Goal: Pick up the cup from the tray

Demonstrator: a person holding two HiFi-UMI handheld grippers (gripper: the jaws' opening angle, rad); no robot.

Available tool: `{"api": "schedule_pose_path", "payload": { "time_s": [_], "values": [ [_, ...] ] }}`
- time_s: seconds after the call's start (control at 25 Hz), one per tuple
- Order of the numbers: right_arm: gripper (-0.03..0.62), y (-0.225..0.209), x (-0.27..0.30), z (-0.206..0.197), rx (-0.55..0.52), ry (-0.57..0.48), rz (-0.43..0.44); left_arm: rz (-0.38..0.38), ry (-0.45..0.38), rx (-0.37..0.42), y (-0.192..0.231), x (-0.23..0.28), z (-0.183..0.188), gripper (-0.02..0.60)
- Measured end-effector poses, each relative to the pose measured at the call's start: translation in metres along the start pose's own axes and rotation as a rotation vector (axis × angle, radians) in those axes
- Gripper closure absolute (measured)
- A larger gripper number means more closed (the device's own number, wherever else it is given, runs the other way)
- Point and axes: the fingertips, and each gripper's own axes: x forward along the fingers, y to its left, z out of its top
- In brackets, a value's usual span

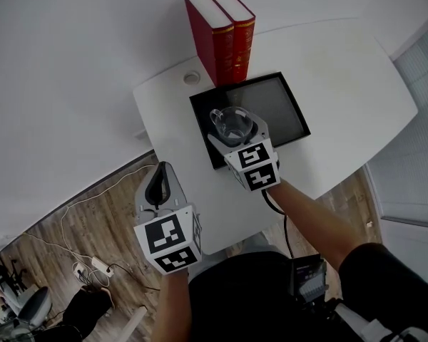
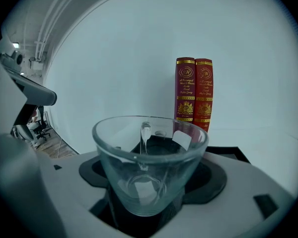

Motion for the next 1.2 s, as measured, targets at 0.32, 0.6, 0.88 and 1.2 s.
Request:
{"api": "schedule_pose_path", "payload": {
  "time_s": [0.32, 0.6, 0.88, 1.2],
  "values": [
    [0.187, -0.012, -0.015, 0.027, 0.018, -0.064, 0.010, -0.009, -0.019, 0.009, -0.016, 0.001, 0.008, 0.578],
    [0.187, -0.018, -0.035, 0.057, 0.016, -0.134, 0.025, -0.009, -0.051, 0.009, -0.029, -0.002, 0.018, 0.578],
    [0.187, -0.023, -0.055, 0.089, 0.020, -0.203, 0.057, -0.006, -0.082, 0.006, -0.041, -0.005, 0.029, 0.578],
    [0.188, -0.027, -0.084, 0.127, 0.006, -0.280, 0.092, -0.008, -0.131, -0.005, -0.053, -0.006, 0.045, 0.578]
  ]
}}
